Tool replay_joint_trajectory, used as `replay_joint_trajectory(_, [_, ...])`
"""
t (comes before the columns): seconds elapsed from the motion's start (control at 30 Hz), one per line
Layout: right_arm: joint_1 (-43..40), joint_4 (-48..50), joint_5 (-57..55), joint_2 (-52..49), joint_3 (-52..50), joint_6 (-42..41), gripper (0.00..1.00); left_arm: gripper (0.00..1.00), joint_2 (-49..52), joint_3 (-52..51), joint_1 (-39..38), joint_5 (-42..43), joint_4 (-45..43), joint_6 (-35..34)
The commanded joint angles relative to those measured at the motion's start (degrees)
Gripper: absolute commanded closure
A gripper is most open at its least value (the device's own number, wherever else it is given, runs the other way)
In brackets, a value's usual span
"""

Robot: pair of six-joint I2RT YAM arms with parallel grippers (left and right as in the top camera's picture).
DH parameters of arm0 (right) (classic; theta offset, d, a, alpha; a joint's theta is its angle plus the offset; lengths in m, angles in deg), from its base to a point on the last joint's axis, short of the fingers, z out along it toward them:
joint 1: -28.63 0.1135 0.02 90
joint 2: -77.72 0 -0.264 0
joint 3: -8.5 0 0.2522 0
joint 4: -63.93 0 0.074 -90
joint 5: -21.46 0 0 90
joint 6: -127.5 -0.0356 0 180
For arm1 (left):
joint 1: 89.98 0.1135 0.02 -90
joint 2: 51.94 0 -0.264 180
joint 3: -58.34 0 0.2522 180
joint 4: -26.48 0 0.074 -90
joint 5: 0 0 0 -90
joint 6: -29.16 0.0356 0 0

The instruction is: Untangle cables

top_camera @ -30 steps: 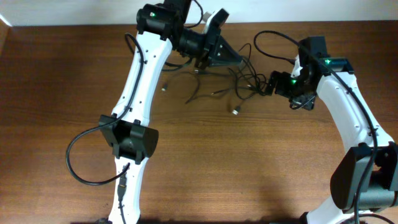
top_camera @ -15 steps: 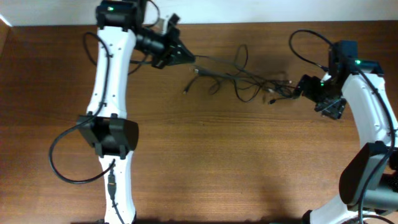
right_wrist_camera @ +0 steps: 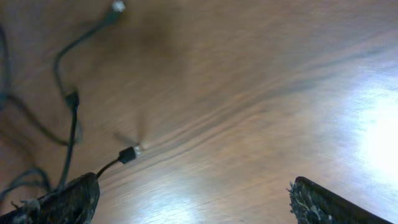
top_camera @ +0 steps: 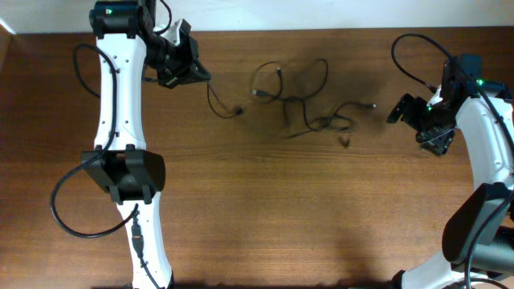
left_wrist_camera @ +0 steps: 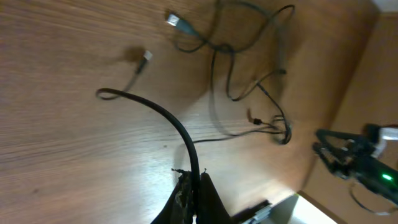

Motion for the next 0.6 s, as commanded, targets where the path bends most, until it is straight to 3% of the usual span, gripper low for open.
replay_joint_trajectory(0.0, [-0.37,1.44,12.9,-0.22,-0.33,2.82,0.02,1.0,-2.8,1.14,-0.5,-10.23,0.07,-2.6])
replay_joint_trajectory(0.13, [-0.37,3.08,25.38,-0.22,-0.33,8.39,0.02,1.0,-2.8,1.05,-2.1,-11.21,0.07,-3.91])
replay_joint_trajectory(0.2, [-0.11,3.72,31.58,-0.22,-0.33,11.72,0.02,1.0,-2.8,1.05,-3.78,-6.8,0.07,-3.13])
replay_joint_trajectory(0.23, [0.24,4.07,32.76,-0.22,-0.33,11.82,0.02,1.0,-2.8,1.07,-4.92,-1.99,-0.46,0.39])
replay_joint_trajectory(0.3, [1.75,4.5,32.59,-0.22,-0.33,11.85,0.02,1.0,-2.82,1.09,-7.17,9.92,-2.82,8.15])
replay_joint_trajectory(0.43, [5.27,4.98,31.23,-0.22,-0.33,13.29,0.02,1.0,-3.3,2.25,-10.08,25.27,-9.29,10.12])
replay_joint_trajectory(0.57, [9.18,5.05,21.29,-0.22,-0.33,11.93,0.02,1.0,-4.04,4.83,-10.27,23.15,-12.15,9.18])
